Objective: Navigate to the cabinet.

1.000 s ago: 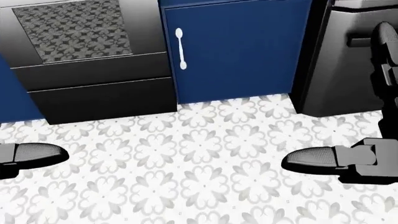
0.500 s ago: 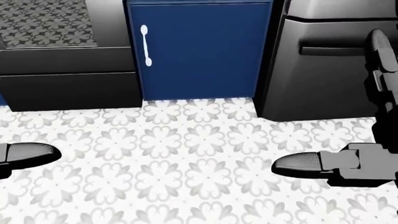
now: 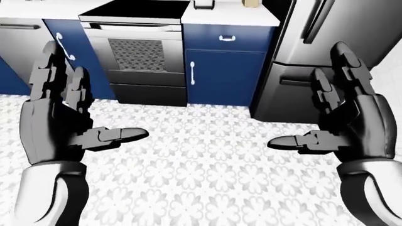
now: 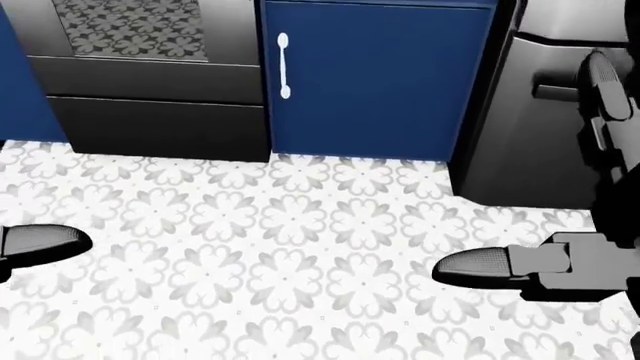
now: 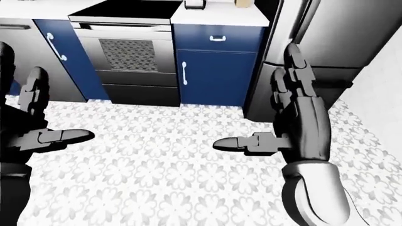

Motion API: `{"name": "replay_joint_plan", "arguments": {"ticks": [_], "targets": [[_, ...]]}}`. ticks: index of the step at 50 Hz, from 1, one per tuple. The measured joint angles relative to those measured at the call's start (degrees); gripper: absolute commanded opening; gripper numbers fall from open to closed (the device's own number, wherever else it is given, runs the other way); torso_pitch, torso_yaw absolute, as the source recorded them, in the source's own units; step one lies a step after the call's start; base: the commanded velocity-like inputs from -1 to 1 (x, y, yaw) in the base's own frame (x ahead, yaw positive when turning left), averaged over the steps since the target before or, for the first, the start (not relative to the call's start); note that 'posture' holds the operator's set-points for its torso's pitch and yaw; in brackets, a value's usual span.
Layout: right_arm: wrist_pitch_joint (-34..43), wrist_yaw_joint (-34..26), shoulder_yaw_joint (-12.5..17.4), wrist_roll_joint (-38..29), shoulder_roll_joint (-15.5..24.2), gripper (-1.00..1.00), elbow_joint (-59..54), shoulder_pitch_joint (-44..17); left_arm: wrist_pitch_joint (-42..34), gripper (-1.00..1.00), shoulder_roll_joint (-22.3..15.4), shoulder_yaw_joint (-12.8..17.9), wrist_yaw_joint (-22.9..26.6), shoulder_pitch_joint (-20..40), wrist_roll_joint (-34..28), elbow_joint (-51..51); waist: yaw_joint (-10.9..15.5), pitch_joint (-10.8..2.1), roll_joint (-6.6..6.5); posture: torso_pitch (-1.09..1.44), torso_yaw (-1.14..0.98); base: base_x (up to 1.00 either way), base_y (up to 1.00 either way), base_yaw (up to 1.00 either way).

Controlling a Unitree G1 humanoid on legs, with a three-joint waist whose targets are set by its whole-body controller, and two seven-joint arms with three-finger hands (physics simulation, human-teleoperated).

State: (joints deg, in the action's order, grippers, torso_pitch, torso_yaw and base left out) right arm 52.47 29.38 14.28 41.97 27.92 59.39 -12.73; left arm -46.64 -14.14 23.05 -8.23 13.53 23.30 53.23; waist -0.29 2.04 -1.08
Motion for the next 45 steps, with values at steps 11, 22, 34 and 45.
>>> {"name": "replay_joint_plan", "arguments": {"ticks": [11,22,34,45], "targets": [[-2.7,2.0,1.0,3.7,2.3,1.00,-0.3,0.5,-0.6,1.00,0.5,-1.2,0.8,-0.7,-0.1,-1.2,0.8,0.26,2.15,0.00,0.00,0.00,0.00,0.00],[-4.4,3.0,0.7,6.2,2.7,1.00,-0.1,1.4,0.0,1.00,0.8,-1.2,1.4,-1.3,-1.9,-1.6,0.7,2.16,2.90,0.00,0.00,0.22,0.00,0.00],[-4.1,4.0,2.6,7.4,3.0,1.00,0.0,0.2,0.0,1.00,0.9,-2.2,1.9,-0.2,-1.9,-0.9,0.4,1.30,2.67,0.00,0.00,0.45,0.00,0.00],[-2.9,2.2,1.2,6.7,1.0,1.00,-0.5,1.3,-0.2,1.00,1.4,-1.9,1.9,-1.4,-3.2,-2.5,1.0,1.29,-1.78,0.00,0.00,0.42,0.00,0.00]]}}
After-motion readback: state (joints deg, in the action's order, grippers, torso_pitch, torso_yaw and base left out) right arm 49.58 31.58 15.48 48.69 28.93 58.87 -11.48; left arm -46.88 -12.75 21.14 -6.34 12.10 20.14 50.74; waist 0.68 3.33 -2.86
